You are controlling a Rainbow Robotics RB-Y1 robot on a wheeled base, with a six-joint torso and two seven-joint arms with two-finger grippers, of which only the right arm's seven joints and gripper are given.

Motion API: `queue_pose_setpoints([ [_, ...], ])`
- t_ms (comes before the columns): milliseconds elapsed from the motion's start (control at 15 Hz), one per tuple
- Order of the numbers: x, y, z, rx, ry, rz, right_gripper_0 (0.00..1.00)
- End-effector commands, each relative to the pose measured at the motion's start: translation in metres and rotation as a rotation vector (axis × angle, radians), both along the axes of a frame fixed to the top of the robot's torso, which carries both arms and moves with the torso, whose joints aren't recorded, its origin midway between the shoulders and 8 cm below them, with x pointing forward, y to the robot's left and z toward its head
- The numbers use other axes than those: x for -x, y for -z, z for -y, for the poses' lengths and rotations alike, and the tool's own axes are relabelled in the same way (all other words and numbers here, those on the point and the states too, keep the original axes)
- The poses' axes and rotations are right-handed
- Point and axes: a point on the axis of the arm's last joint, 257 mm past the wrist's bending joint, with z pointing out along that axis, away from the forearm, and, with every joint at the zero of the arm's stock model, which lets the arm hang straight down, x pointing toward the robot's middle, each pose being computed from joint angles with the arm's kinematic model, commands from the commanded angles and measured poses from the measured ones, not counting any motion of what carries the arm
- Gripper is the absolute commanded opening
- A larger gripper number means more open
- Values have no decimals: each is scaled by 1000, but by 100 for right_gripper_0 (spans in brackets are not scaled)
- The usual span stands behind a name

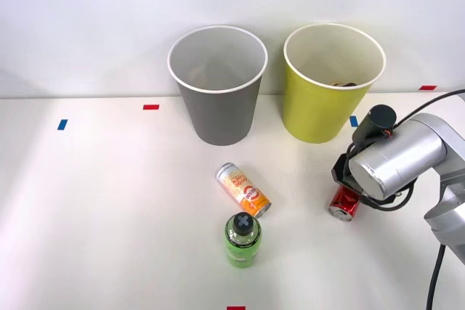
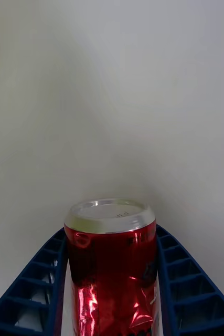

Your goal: Put cans in the gray bin, plastic bottles in the light green bin

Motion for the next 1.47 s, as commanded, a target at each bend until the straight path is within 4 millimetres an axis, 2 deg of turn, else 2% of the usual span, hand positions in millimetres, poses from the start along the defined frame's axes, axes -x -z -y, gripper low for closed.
queue_pose_setpoints([
  [67,1,1,1,13,-20,-5,12],
  [133,1,1,1,18,-31,-7,0],
  [333,-6,-5,-8,16,-91,65,0],
  [467,-6,-22,-15,35,-152,147,0],
  [667,-5,-68,-24,128,-319,334,0],
  [933,-8,-127,-48,205,-515,629,0],
  [1267,-7,-180,-87,133,-617,947,0],
  [1467,-2,-221,-105,84,-645,1118,0],
])
